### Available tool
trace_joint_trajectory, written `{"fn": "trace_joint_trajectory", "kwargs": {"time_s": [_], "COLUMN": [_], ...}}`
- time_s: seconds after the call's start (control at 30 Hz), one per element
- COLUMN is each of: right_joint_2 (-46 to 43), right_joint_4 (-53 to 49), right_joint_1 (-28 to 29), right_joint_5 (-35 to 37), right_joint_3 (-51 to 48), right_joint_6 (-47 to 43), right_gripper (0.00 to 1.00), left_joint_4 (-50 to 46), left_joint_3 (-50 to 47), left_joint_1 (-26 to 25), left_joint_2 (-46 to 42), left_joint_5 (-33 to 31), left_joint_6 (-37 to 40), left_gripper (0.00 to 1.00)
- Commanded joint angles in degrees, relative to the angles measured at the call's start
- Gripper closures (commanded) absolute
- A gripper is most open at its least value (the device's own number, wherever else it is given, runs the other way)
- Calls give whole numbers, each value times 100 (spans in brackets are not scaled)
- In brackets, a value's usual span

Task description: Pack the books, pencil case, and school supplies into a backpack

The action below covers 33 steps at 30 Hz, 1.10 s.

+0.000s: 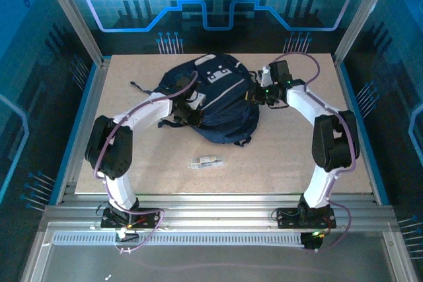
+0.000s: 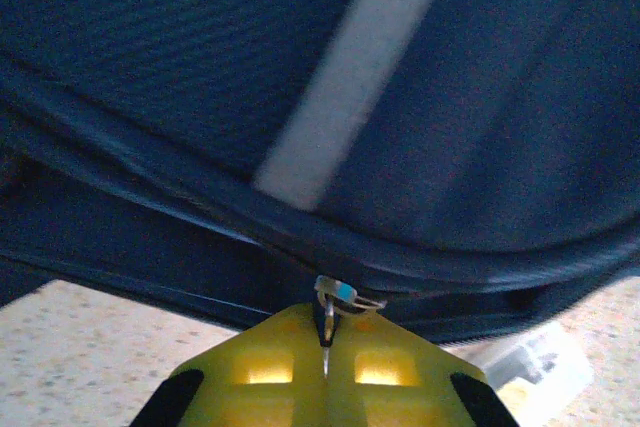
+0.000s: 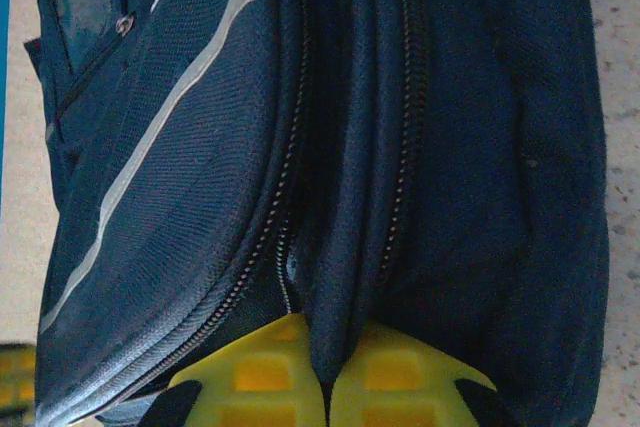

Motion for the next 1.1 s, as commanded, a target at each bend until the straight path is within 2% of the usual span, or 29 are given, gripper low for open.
{"fn": "trace_joint_trajectory", "kwargs": {"time_s": [0.0, 0.2, 0.43, 0.47, 0.53, 0.63, 0.67, 0.73, 0.8, 0.83, 1.0, 1.07], "right_joint_2": [66, 229, 426, 451, 455, 296, 210, 24, -185, -310, -993, -1286], "right_joint_4": [-103, -97, -162, -182, -211, -202, -211, -252, -350, -426, -716, -838], "right_joint_1": [-284, -304, -208, -187, -157, -105, -88, -82, -82, -72, -77, -98], "right_joint_5": [161, -58, -212, -235, -305, -187, -123, 33, 270, 467, 1411, 1902], "right_joint_3": [453, 626, 816, 854, 923, 899, 882, 817, 754, 718, 391, 248], "right_joint_6": [-868, -993, -952, -944, -882, -753, -719, -665, -608, -572, -390, -244], "right_gripper": [100, 100, 100, 100, 97, 52, 40, 24, 12, 1, 0, 0], "left_joint_4": [-441, 324, 460, 416, 284, 93, 37, -27, -86, -87, 61, 219], "left_joint_3": [-210, -158, 329, 341, 364, 313, 298, 276, 310, 336, 655, 854], "left_joint_1": [588, 1046, 1094, 1098, 1096, 1077, 1068, 1012, 880, 763, -149, -448], "left_joint_2": [-121, 27, 569, 591, 579, 312, 179, -64, -270, -354, -344, -186], "left_joint_5": [-847, -1275, -1589, -1581, -1569, -1505, -1457, -1335, -1237, -1218, -1599, -1529], "left_joint_6": [578, 1114, 1050, 987, 798, 409, 282, 69, -70, -108, 81, 60], "left_gripper": [100, 100, 100, 97, 78, 41, 34, 26, 22, 21, 17, 17]}}
